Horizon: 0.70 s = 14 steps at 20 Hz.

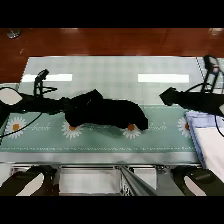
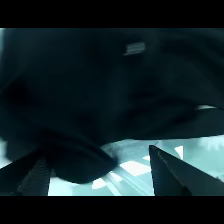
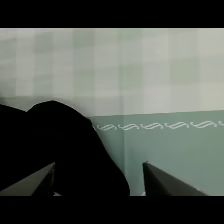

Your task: Fold the shirts.

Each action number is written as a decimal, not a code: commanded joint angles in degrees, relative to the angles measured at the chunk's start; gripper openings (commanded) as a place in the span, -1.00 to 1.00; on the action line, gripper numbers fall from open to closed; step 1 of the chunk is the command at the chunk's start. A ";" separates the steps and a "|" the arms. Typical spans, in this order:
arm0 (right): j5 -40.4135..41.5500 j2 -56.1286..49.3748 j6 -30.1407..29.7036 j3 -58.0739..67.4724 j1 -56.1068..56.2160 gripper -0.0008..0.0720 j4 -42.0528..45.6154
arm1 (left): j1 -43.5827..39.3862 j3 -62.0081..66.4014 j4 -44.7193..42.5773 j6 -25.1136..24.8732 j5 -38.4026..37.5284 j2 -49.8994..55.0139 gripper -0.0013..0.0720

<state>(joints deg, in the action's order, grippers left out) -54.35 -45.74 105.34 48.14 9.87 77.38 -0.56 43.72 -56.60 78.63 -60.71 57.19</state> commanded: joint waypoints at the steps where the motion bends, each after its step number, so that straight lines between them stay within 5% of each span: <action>1: 2.27 -8.70 -2.99 2.58 -5.70 0.73 -4.87 | 10.97 2.14 -1.05 2.25 -5.18 -0.76 0.94; 4: -4.33 -7.06 -5.60 4.46 -20.46 0.73 -0.79 | 20.50 3.06 -0.76 7.37 -4.96 -7.82 0.94; 7: -5.60 -2.45 -5.57 -5.88 -27.45 0.73 -1.86 | 16.52 -12.52 6.56 7.28 -6.03 -16.70 0.94; 9: -1.86 -0.13 -8.44 -15.41 -25.59 0.73 -11.78 | 7.85 -23.96 8.44 4.48 -1.75 -17.35 0.94; 11: 1.18 -0.20 -10.78 -20.31 -21.31 0.73 -18.27 | 2.49 -29.46 7.80 7.04 6.97 -14.88 0.94; 14: 2.01 -0.98 -11.23 -21.11 -13.70 0.73 -16.70 | 0.15 -28.96 9.38 9.49 14.16 -9.57 0.94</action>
<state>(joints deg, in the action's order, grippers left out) -54.04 -46.72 95.83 30.35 -8.80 63.61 3.16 17.98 -49.47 86.17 -54.78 44.66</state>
